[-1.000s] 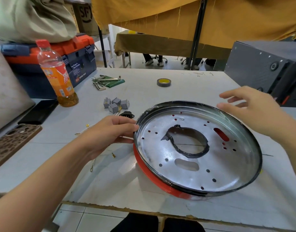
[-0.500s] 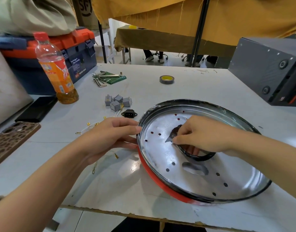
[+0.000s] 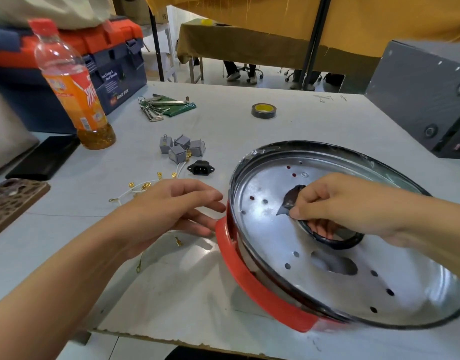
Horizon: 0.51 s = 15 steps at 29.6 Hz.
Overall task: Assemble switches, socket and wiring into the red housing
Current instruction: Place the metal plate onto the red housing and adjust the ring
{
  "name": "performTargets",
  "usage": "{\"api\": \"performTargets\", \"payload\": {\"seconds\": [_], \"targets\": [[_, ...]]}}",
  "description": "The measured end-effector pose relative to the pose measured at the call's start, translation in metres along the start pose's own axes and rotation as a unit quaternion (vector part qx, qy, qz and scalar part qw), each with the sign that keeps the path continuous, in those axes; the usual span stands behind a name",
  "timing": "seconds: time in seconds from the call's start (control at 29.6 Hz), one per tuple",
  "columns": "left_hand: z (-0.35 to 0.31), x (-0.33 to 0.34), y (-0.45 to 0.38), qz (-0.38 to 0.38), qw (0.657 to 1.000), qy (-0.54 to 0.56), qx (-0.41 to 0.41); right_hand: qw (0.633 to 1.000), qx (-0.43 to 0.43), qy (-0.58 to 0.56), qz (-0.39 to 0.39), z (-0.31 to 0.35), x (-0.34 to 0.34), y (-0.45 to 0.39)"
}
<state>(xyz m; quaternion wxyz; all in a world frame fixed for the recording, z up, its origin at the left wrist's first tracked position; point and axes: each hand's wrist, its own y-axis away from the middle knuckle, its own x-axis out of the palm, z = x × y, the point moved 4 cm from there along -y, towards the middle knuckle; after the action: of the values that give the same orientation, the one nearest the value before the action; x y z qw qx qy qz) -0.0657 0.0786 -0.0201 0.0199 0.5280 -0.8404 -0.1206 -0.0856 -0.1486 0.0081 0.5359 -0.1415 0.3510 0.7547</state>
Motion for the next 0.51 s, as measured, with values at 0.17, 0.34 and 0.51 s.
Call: {"api": "performTargets", "payload": {"seconds": [0.17,0.34,0.51], "targets": [[0.0024,0.0037,0.0014,0.014,1.000,-0.001,-0.017,1.000,-0.007,-0.025,-0.015,0.0005,-0.0073,-0.0007],[0.0015,0.0055,0.0023,0.015,1.000,-0.002,-0.012,0.999,-0.015,-0.043,-0.022,0.0040,-0.0057,0.0001],[0.0027,0.0083,0.0024,0.025,1.000,0.006,-0.006,0.999,-0.008,-0.005,-0.042,0.0041,0.0014,-0.0023]]}}
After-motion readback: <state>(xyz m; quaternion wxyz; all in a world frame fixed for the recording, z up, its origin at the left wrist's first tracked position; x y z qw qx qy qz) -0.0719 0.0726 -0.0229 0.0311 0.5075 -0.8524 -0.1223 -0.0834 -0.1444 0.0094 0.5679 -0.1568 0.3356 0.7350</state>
